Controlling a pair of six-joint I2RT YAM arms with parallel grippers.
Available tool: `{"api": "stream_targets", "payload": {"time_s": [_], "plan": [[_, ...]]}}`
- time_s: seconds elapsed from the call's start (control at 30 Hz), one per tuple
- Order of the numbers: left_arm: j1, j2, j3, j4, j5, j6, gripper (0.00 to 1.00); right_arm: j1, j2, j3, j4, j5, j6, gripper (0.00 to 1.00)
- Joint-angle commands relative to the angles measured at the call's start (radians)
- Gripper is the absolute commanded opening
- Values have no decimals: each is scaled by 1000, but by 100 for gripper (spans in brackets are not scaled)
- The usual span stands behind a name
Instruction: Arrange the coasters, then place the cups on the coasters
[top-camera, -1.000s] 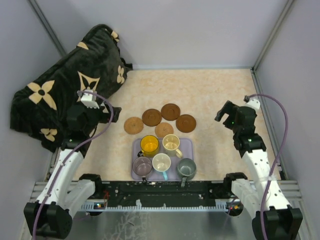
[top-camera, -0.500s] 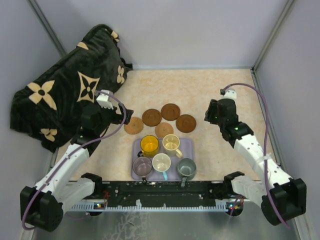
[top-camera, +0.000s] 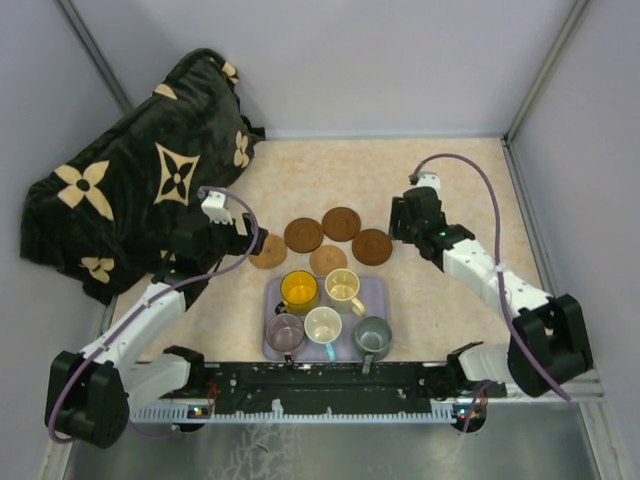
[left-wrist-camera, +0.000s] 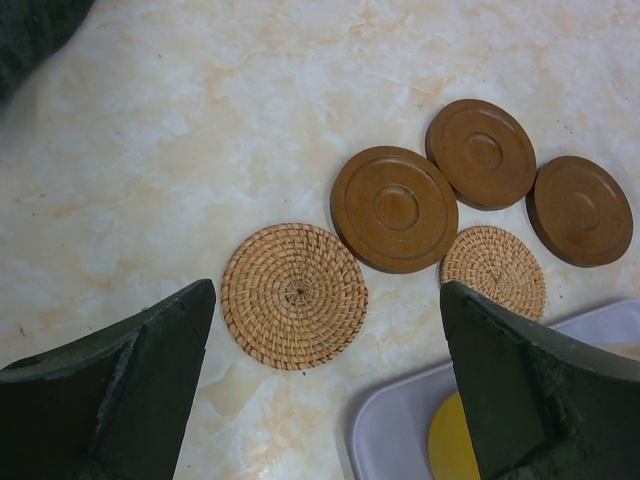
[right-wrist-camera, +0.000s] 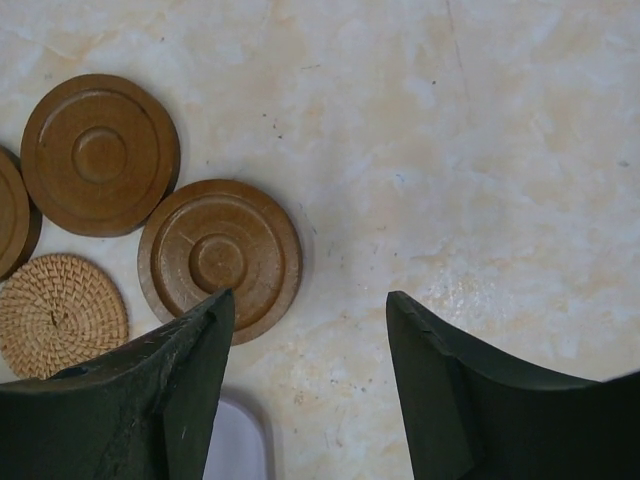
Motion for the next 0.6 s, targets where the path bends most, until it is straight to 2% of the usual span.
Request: {"api": "stream_targets", "payload": {"time_s": [0.0,0.33,0.47,0.57], "plan": [[-1,31,-2,49,22,-12,99,51,83,65,48,46,-34,63],[0,3,-17,19,23,-7,99,57,319,124,81,34,-15,60],[-1,-11,-28,24,9,-7,99,72,359,138,95,32,-15,60],[-1,-2,-26,26,15,-9,99,77,368,134,108,27,-13,64]]}}
